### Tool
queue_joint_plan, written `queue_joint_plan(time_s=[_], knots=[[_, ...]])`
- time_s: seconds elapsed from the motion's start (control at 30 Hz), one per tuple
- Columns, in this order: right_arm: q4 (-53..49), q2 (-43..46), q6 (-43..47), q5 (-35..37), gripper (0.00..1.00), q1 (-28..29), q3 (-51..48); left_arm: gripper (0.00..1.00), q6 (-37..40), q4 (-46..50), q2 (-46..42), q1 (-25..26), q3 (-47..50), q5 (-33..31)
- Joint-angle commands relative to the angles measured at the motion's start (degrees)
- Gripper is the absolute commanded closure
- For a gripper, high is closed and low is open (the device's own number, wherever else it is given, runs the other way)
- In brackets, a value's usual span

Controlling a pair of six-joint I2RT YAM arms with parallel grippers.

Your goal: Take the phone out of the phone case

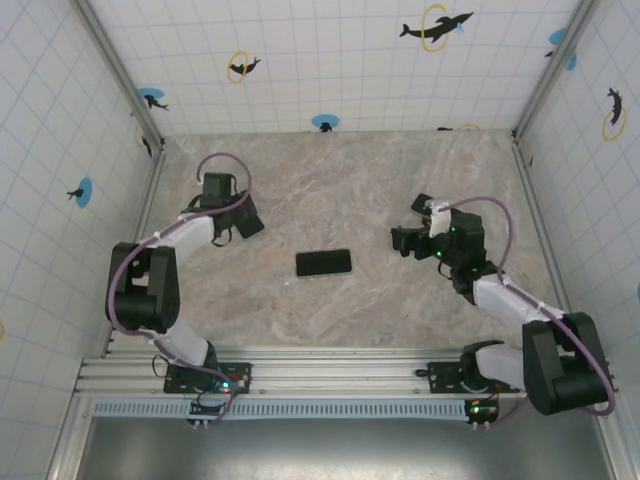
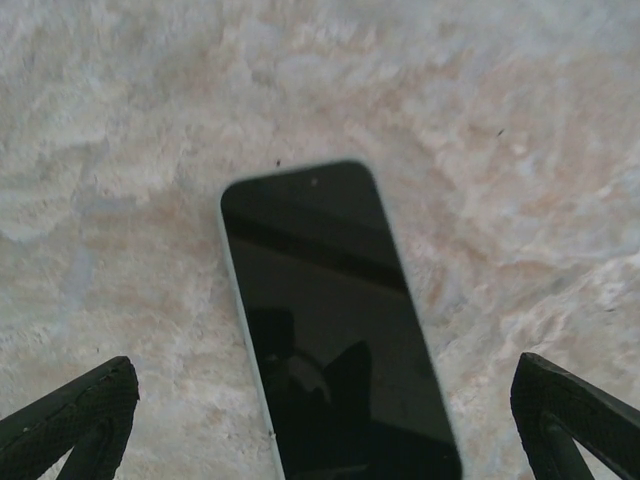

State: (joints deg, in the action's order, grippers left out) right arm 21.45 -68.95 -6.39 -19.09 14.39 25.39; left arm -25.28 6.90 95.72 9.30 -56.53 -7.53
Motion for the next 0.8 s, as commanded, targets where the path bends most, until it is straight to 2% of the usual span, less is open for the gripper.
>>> queue_joint_plan(time_s=[0.0, 0.1, 0.3, 0.47, 0.6, 0.77], knots=[[-5.6, -2.0, 0.3, -2.4, 0.02, 1.7, 3.2, 0.02, -3.1, 8.5, 3.4, 1.1, -5.0, -4.6], [-6.1, -3.6, 0.6, -1.8, 0.02, 3.1, 4.7, 0.02, -3.9, 12.8, 6.9, 2.5, -9.5, -8.6], [-7.1, -5.8, 0.9, -0.8, 0.02, 4.2, 5.8, 0.02, -7.4, 15.5, 10.4, 4.3, -13.4, -10.4], [-7.0, -6.3, 0.9, -0.8, 0.02, 4.3, 5.8, 0.02, -13.5, 18.4, 12.2, 5.2, -15.0, -13.7], [-7.0, -6.5, 0.8, -1.1, 0.02, 4.3, 5.7, 0.02, -17.2, 18.5, 13.1, 5.5, -15.2, -13.5], [-7.0, -6.5, 0.8, -1.0, 0.02, 4.2, 5.4, 0.02, -18.0, 18.5, 14.9, 6.1, -16.1, -12.8]])
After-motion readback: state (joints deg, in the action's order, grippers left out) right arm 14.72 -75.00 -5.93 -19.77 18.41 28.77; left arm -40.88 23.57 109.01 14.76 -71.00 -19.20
